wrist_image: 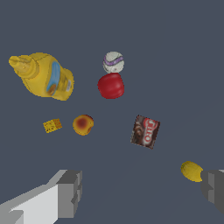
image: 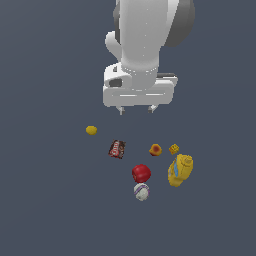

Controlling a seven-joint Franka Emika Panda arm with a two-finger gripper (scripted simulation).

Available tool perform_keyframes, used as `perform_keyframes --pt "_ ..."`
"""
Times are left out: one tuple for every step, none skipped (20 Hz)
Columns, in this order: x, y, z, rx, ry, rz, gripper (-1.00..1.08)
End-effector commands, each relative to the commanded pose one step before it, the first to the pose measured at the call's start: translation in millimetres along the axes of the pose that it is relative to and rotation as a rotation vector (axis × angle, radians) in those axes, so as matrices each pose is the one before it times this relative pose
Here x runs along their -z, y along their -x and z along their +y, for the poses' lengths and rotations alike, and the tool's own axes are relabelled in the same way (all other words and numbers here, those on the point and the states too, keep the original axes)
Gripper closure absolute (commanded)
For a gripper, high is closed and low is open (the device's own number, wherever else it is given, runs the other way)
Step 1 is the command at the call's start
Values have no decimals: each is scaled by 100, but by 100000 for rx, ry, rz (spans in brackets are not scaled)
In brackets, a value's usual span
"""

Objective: Pick up a designated object from a clutter of objects.

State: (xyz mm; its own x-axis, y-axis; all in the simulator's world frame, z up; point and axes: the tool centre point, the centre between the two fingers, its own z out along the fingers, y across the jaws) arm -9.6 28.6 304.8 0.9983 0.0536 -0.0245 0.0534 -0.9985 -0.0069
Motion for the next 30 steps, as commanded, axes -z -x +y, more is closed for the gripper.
perform_keyframes --pt "0 0 1 0 0 0 -92" --pt "-17 -22 9 0 0 0 -92" --pt "0 -34 18 92 -128 92 -92" --pt "-17 -65 34 119 -169 120 -92" --pt "-22 -90 47 166 -232 168 -92" --pt "-28 -115 61 208 -283 208 -92" --pt "-27 -133 70 248 -327 246 -92" --pt "-17 -112 59 221 -278 213 -92" --pt "-4 -83 43 180 -212 166 -92" --pt "3 -57 28 129 -139 109 -92" --pt "9 -31 14 77 -72 57 -92" --pt "6 -8 11 0 0 0 -92" --pt "18 27 -16 0 0 0 -92" --pt "-45 9 -6 -88 64 -50 -92" --pt "-83 -11 24 -119 13 -8 -92" --pt "-131 -25 46 -168 -10 11 -92" --pt "-184 -36 62 -228 -18 19 -92" --pt "-239 -44 83 -308 -18 22 -92" --pt "-295 -50 102 -387 -14 21 -92" --pt "-350 -55 117 -457 -11 21 -92" --pt "-401 -59 135 -530 -9 22 -92" --pt "-450 -62 151 -593 -8 25 -92" --pt "-499 -64 168 -658 -8 29 -92" --pt "-553 -66 185 -723 -7 33 -92" --pt "-603 -65 204 -794 -5 37 -92" --pt "-655 -62 222 -864 0 40 -92" --pt "-708 -56 240 -936 6 42 -92" --pt "-760 -49 261 -1009 12 46 -92" --pt "-812 -39 279 -1080 20 49 -92" --pt "-864 -27 299 -1152 30 53 -92"
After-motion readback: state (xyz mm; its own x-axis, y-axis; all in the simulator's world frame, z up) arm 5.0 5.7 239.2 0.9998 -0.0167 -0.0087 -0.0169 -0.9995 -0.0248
